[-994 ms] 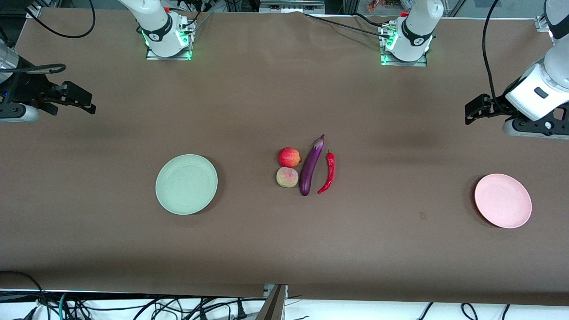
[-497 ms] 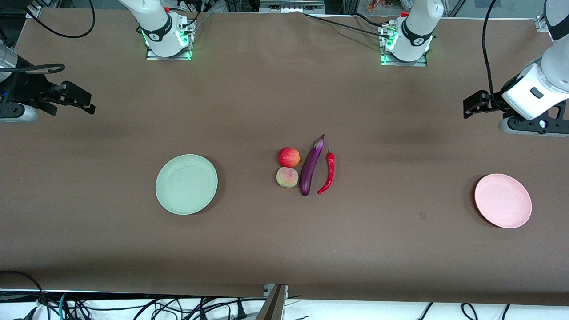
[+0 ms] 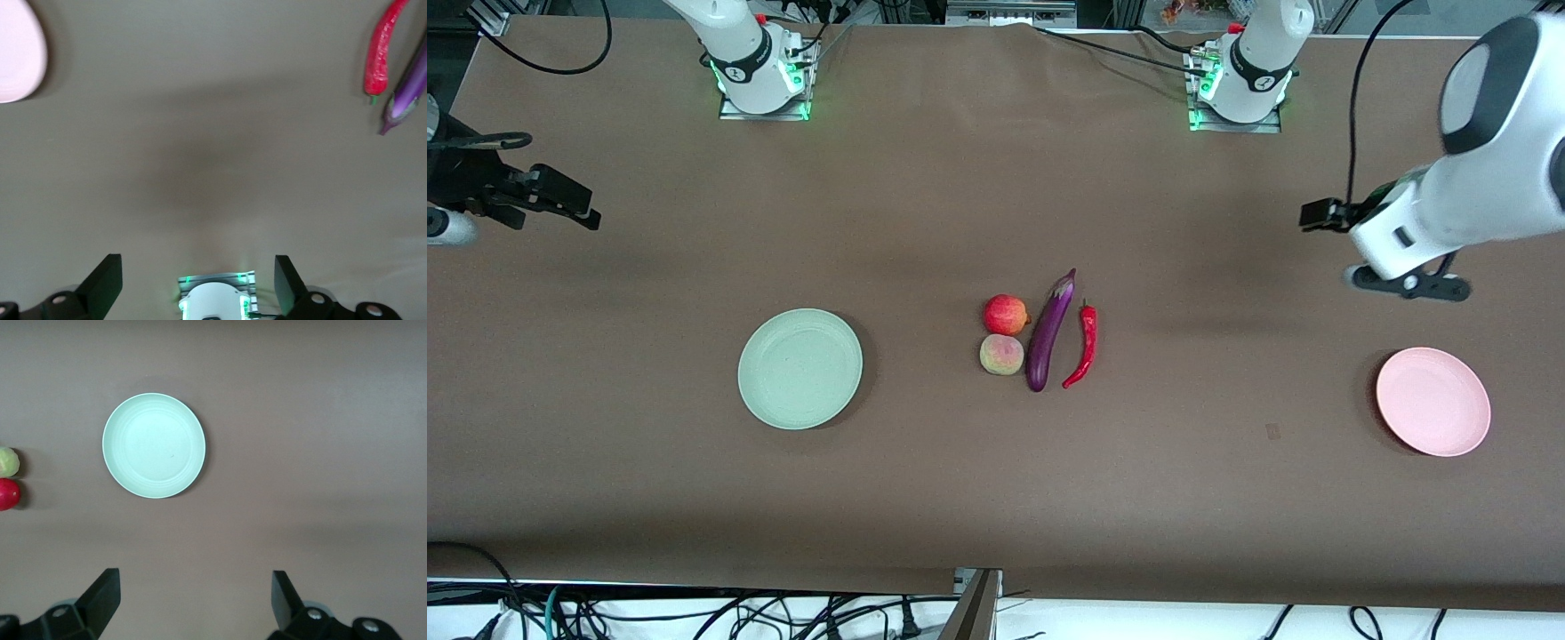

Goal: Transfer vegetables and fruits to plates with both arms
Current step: 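Reach the left gripper to the red chili while the right gripper approaches the apple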

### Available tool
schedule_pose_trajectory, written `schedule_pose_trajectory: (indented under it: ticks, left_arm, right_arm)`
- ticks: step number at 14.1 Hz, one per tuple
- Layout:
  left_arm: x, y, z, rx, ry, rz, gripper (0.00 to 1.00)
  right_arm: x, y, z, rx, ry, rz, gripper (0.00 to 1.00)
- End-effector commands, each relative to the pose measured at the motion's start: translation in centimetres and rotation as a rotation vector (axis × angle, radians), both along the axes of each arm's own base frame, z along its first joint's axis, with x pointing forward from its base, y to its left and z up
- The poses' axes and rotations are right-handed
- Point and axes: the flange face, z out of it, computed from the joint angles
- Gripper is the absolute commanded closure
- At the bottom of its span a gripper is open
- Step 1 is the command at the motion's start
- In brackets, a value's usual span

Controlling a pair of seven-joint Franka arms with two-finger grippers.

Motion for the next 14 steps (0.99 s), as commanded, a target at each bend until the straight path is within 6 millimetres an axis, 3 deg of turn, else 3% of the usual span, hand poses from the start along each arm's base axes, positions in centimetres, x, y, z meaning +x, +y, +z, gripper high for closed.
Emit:
schedule_pose_trajectory:
  ticks: [1, 3, 7, 9, 10, 12, 14]
  left_arm:
    - [1.1, -6.9, -4.3, -0.029, 0.012, -0.082, 0.0]
    - [1.7, -10.9, -7.5, -0.02, -0.013, -0.086, 0.0]
    - [2.8, -17.8, -14.0, -0.043, -0.104, -0.08, 0.0]
    - [2.9, -21.2, -17.7, -0.051, -0.153, -0.054, 0.0]
    - [3.2, -22.2, -19.6, -0.063, -0.18, -0.058, 0.0]
    - [3.3, -23.1, -23.8, -0.083, -0.226, -0.051, 0.0]
    - [2.2, -24.8, -26.9, -0.102, -0.252, -0.04, 0.0]
  right_arm:
    - [0.2, 0.1, 0.4, 0.012, -0.01, -0.008, 0.0]
    - [0.4, 0.5, 0.1, 0.014, -0.01, 0.001, 0.0]
    - [0.7, 4.7, -4.0, 0.009, 0.107, 0.094, 0.0]
    - [1.0, 9.8, -6.1, -0.001, 0.139, 0.159, 0.0]
    - [1.6, 12.1, -7.6, -0.007, 0.137, 0.18, 0.0]
    - [3.0, 15.0, -10.4, -0.011, 0.114, 0.115, 0.0]
    - [3.6, 18.7, -13.2, 0.034, 0.124, 0.081, 0.0]
